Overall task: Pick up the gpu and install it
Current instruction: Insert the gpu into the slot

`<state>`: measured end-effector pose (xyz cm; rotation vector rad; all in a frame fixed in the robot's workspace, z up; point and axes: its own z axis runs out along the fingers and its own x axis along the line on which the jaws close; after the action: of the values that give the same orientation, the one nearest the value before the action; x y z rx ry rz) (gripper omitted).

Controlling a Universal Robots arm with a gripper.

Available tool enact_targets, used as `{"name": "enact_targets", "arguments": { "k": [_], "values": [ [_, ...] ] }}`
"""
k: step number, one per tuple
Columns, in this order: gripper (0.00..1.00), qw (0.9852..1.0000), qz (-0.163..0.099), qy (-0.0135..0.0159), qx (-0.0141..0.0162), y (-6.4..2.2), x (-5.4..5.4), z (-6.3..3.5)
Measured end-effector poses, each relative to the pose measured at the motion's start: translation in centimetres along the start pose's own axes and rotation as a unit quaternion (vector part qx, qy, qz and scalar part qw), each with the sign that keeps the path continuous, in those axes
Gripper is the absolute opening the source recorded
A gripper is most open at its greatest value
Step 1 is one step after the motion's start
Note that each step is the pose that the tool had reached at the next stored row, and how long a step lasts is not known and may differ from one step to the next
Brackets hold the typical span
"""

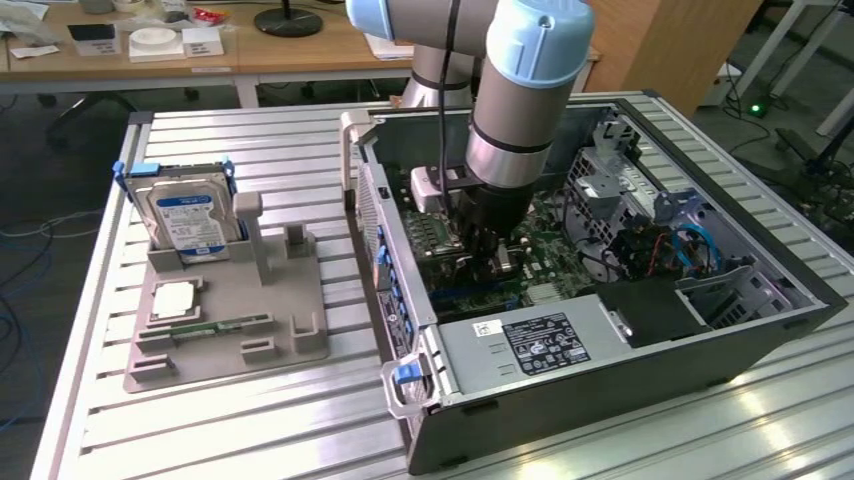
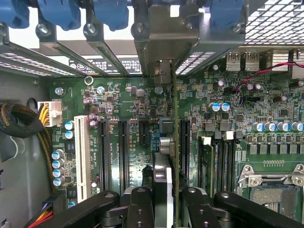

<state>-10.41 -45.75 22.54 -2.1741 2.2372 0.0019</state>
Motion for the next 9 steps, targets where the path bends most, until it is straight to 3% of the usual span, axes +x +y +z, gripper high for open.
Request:
{"name": "enact_targets", "arguments": {
  "k": [9],
  "values": [
    [0.28,1.0000,0.000,0.0000,-0.0011,0.00,0.01,0.30]
  ]
}}
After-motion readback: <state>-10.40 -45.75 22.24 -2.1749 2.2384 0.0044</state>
